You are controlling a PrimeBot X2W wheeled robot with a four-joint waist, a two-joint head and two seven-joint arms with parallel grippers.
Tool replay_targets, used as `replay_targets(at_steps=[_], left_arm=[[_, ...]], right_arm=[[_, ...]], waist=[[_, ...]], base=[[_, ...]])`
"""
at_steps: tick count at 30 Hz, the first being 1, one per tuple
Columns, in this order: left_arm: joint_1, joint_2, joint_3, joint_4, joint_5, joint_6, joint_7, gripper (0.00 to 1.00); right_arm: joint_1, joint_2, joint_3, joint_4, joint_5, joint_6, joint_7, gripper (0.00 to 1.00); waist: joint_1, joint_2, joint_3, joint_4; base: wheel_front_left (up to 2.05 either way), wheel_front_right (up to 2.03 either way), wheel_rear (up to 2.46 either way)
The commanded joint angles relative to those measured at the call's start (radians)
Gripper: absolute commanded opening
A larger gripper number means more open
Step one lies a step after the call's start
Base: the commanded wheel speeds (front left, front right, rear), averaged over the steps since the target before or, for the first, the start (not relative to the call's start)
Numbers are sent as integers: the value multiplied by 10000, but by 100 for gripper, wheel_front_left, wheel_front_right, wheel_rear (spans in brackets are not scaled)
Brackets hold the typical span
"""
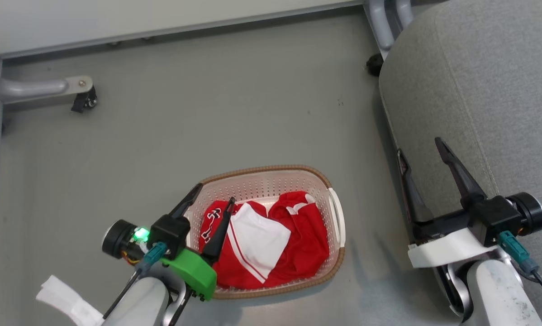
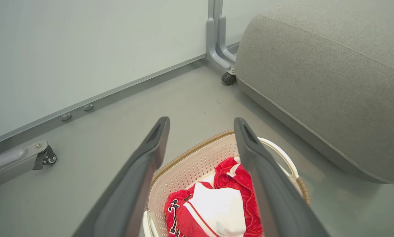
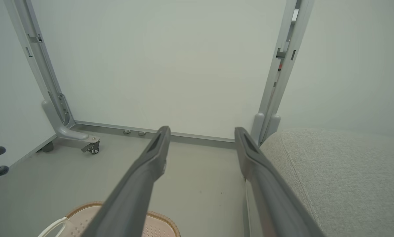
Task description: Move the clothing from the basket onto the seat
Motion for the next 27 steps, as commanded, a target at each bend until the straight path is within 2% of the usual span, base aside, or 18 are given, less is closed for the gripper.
replay_targets(at_steps=[1,8,13,19,22,27], left_arm=[[-547,213,-474,309,-27,-24,-4,100],[-2874,927,-3344,2142,-299,-15,-5,100],[-4481,1044,-5095,3742,-1098,-15,-5,100],[-6074,1091,-7274,5475,-1422,-13,21,100],[-6652,1026,-7753,5935,-1556,-12,139,100],[-7426,1044,-8001,6457,-1121,-9,393,100]], right_arm=[[-307,-42,-15,-102,-92,-3,-49,100],[-1157,-41,-108,-428,-137,-5,-49,100],[-1598,-38,-105,-628,-40,-5,-49,100],[-1876,-35,37,-763,156,-6,-49,100],[-1988,-33,57,-822,305,-6,-49,100],[-2162,-30,156,-882,586,-6,-49,100]], waist=[[0,78,1503,-149],[0,78,3090,-442],[0,78,4061,-740],[0,78,4964,-1145],[0,78,5363,-1324],[0,78,6003,-1594]], base=[[0,0,0],[0,0,0],[0,0,0],[0,0,0],[0,0,0],[0,0,0]])
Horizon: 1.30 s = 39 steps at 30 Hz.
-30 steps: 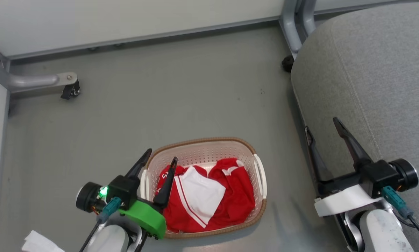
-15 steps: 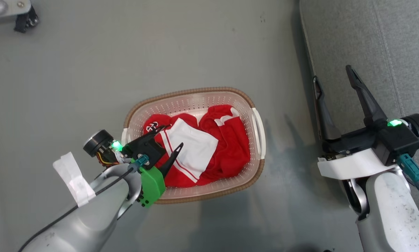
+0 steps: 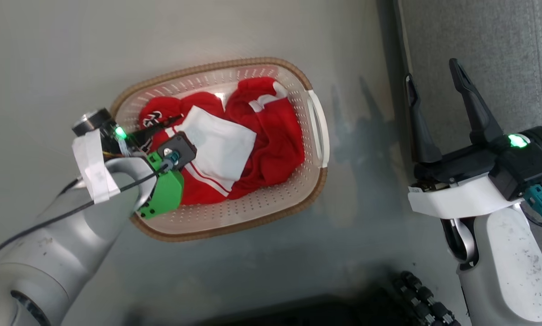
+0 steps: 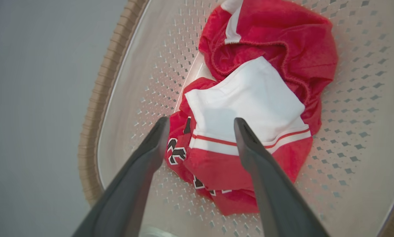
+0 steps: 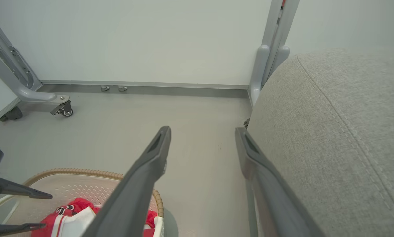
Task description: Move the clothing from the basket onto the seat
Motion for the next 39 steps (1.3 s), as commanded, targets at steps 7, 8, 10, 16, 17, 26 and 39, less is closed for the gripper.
replay_targets(at_steps=[7,8,10,16,17,26,39], left_arm=[[-444,326,-31,284,416,12,684,100],[-436,380,-31,311,439,12,809,100],[-565,514,-31,357,537,12,991,100],[-759,688,-42,621,691,-30,1189,100],[-701,690,-47,640,689,-29,1235,100],[-705,870,-36,430,503,14,1779,100],[-569,1203,-39,-290,696,14,2151,0]], right_arm=[[-387,-18,250,60,476,-10,-49,100],[-405,-15,306,60,515,-10,-49,100],[-457,-16,399,45,604,-10,-49,100],[-470,-15,483,-7,795,-10,-49,100],[-477,-21,484,13,818,-10,-49,100],[-545,-16,613,-56,1044,-10,-49,100],[-670,-16,599,-30,1222,-10,-49,100]], waist=[[-2,78,1379,-933],[-2,78,1429,-990],[-2,78,1544,-1099],[-2,78,1875,-1310],[-2,78,1923,-1342],[-2,78,2292,-1607],[-2,78,2587,-1717]], base=[[0,0,0],[0,0,0],[0,0,0],[0,0,0],[0,0,0],[0,0,0],[0,0,0]])
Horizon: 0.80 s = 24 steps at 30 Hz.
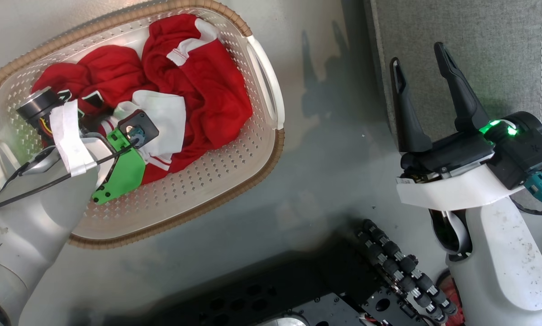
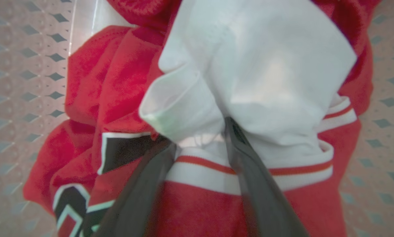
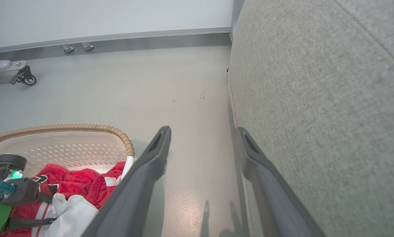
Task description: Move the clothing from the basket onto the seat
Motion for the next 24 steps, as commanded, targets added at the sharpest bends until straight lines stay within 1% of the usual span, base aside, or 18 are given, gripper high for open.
replay_targets(at_steps=[1,5,10,16,20,24], left_arm=[[87,73,-1,-38,102,16,13,0],[183,1,2,-136,97,16,-68,0],[372,-196,2,-304,-4,16,-324,0],[786,-559,2,-453,-370,16,-1008,0],[1183,-911,0,-514,-808,16,-1811,0],[1590,-1295,22,-609,-1473,16,-2405,0]], right_arm=[[-144,-20,-33,16,38,-10,-49,100],[-162,-20,-54,100,2,-10,-49,100],[-163,-21,-105,220,-93,-10,-49,100],[50,-23,-260,368,-206,-10,-49,100],[336,-25,-433,529,-355,-10,-49,100],[729,-25,-630,714,-575,-10,-49,100]], waist=[[-1,77,6,15],[-1,77,-102,72],[-1,77,-589,210],[-1,77,-1651,451],[-1,77,-2662,718],[-1,77,-3727,1098]], base=[[0,0,0],[0,0,0],[0,0,0],[0,0,0],[0,0,0],[0,0,0]])
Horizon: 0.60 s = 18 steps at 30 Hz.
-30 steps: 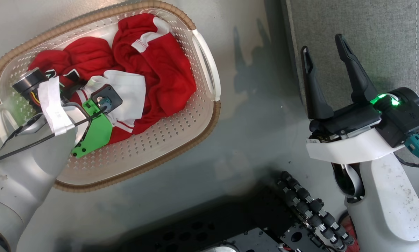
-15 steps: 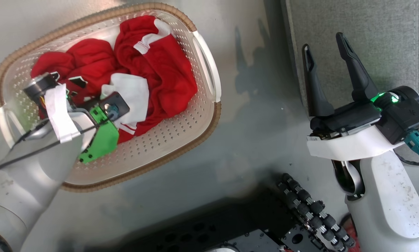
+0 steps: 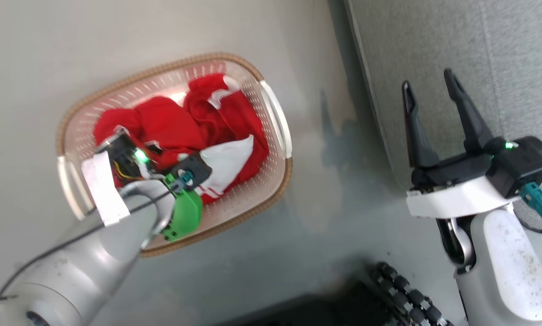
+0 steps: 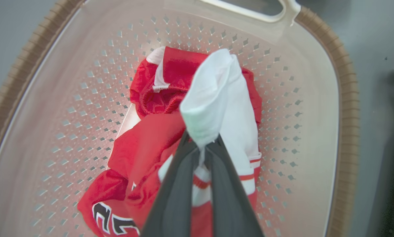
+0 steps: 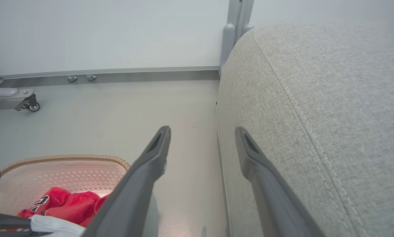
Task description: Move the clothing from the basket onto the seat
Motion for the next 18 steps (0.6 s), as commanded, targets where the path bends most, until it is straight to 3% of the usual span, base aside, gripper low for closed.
replay_targets(at_steps=[1,3,8,12,18], left_arm=[[298,-147,38,-119,-199,16,-146,0],[503,-283,263,-424,-458,16,-222,0],[1669,-209,2160,-2701,-745,181,-215,0],[2912,-271,3956,-4514,-404,179,-218,0],[4730,-830,6114,-6424,484,57,-219,0]], right_arm=[[272,-32,-81,103,-127,-10,-49,100],[506,-35,-151,211,-264,-10,-49,100],[1068,-38,-406,434,-541,-10,-49,100],[1558,-38,-535,589,-722,-12,-49,100],[2288,-37,-625,777,-893,-10,-49,100]], waist=[[0,77,-1542,668],[0,77,-2078,874],[0,77,-3336,1348],[0,77,-4296,1636],[0,77,-5491,1916]], base=[[0,0,0],[0,0,0],[0,0,0],[0,0,0],[0,0,0]])
